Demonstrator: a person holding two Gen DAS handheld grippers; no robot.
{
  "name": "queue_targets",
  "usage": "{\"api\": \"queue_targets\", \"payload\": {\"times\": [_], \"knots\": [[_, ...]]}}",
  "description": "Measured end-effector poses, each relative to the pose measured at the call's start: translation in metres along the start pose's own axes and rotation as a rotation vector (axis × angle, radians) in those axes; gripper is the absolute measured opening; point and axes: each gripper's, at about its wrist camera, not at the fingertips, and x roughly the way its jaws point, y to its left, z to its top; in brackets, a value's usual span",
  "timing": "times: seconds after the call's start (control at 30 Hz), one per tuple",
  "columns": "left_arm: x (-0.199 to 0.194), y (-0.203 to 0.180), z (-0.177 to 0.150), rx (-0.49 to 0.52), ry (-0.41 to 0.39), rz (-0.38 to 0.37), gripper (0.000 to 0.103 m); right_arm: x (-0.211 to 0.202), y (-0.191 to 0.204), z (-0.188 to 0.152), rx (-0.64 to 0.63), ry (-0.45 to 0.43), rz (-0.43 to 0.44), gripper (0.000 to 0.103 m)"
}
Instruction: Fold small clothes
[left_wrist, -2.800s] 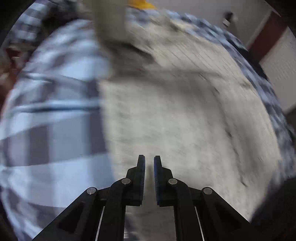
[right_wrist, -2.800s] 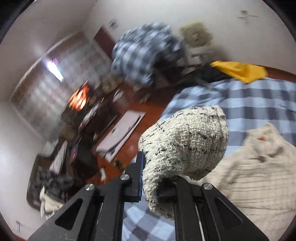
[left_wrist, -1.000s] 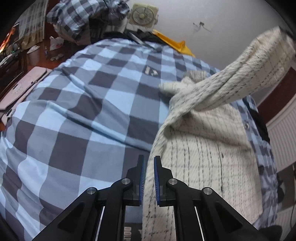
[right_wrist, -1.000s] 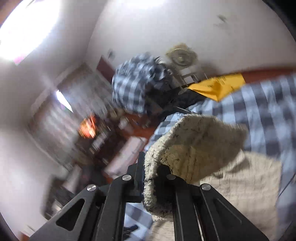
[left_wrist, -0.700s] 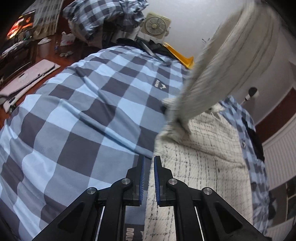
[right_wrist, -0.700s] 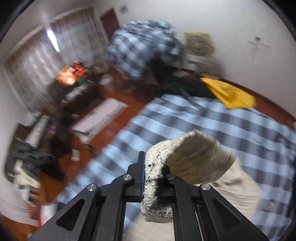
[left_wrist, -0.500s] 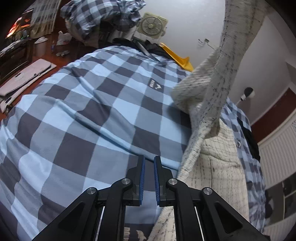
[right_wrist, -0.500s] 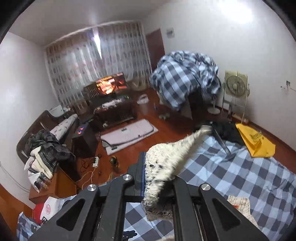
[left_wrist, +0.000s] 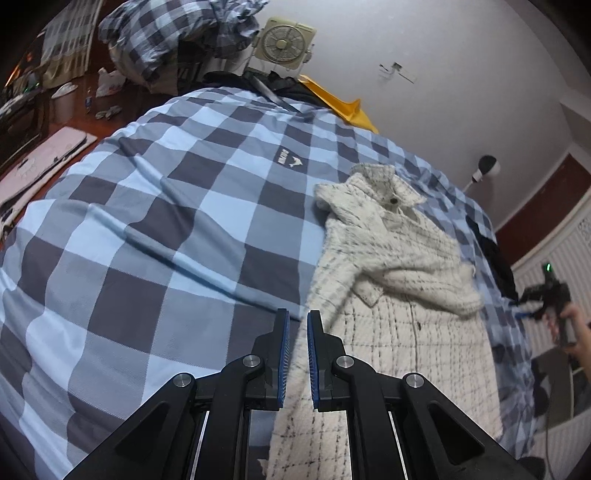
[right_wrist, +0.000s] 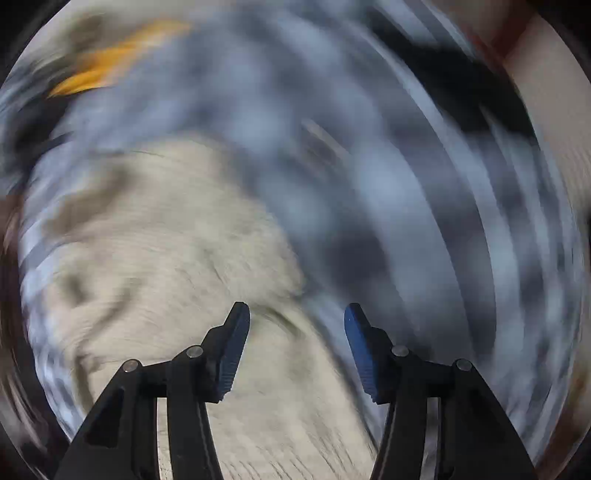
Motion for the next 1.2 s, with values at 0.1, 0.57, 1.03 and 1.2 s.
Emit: {"api": "queue_targets", "payload": {"times": [0.1, 0.57, 1.03, 1.2], "knots": [[0.005, -0.001, -0.002, 0.002, 0.015, 0.006, 0.007, 0.021, -0.03, -0.022, 0.116, 0.03, 0.13, 0.05], [0.021, -0.006, -0.009, 0.036, 0.074, 0.047, 0.007, 0.066, 0.114, 0.061, 0.002, -0.033, 0.076, 0.068], [0.026, -0.015, -0.009, 0.056, 0.086, 0.04, 0.007, 0.036, 0.115, 0.056, 0.017, -0.191, 0.201, 0.008], [0.019, -0.016, -0.011, 0.054, 0.063, 0.042, 0.007, -0.1, 0.16, 0.018, -0.224, -0.422, 0.64, 0.008]]}}
